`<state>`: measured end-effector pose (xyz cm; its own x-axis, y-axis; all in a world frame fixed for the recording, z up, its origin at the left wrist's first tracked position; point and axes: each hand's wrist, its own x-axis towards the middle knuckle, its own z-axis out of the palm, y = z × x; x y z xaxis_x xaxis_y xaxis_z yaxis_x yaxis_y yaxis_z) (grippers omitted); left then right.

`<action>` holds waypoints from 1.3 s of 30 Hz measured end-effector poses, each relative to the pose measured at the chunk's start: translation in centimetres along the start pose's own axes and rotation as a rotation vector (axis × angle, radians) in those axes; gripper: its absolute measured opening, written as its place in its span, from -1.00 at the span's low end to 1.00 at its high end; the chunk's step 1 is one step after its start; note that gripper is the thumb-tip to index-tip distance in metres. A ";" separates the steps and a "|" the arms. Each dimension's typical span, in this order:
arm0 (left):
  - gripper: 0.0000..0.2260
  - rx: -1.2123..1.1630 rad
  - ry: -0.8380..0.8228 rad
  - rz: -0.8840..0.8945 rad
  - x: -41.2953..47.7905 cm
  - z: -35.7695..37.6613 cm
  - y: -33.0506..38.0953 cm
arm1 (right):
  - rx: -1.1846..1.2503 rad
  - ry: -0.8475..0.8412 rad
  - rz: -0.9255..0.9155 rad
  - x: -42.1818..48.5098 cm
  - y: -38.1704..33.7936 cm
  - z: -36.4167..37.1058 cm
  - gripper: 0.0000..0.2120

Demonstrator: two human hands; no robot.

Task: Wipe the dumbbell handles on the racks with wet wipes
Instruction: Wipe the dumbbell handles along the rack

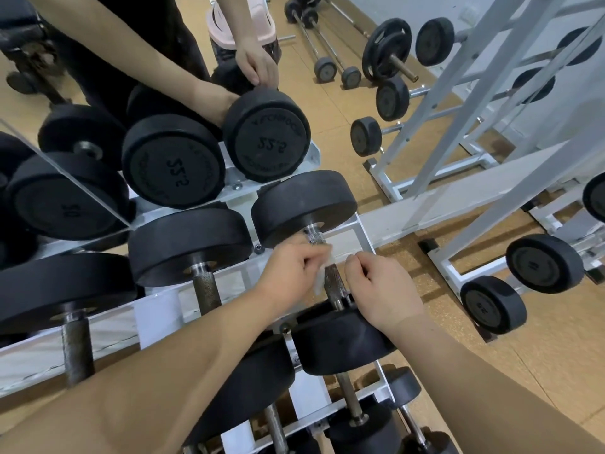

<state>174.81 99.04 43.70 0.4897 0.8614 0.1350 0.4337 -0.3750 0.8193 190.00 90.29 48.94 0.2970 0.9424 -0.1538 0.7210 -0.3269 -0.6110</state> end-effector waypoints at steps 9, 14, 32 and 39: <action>-0.79 0.108 -0.253 0.135 -2.0 0.7 1.5 | 0.005 -0.009 0.003 0.3 0.2 0.1 -0.59; -0.78 0.280 -0.107 0.201 0.0 -0.2 1.0 | -0.001 -0.017 0.017 0.1 -0.1 0.1 -0.58; -0.73 0.288 -0.397 0.274 -0.9 0.7 -0.1 | -0.029 -0.024 0.043 0.1 -0.2 -0.2 -0.60; -0.78 0.140 -0.201 0.165 -0.5 0.2 -0.2 | -0.019 0.011 0.042 0.0 -0.1 0.0 -0.60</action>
<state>174.62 98.61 43.39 0.6959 0.7051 0.1358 0.4289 -0.5599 0.7090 189.97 90.35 49.02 0.3336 0.9271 -0.1706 0.7197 -0.3674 -0.5891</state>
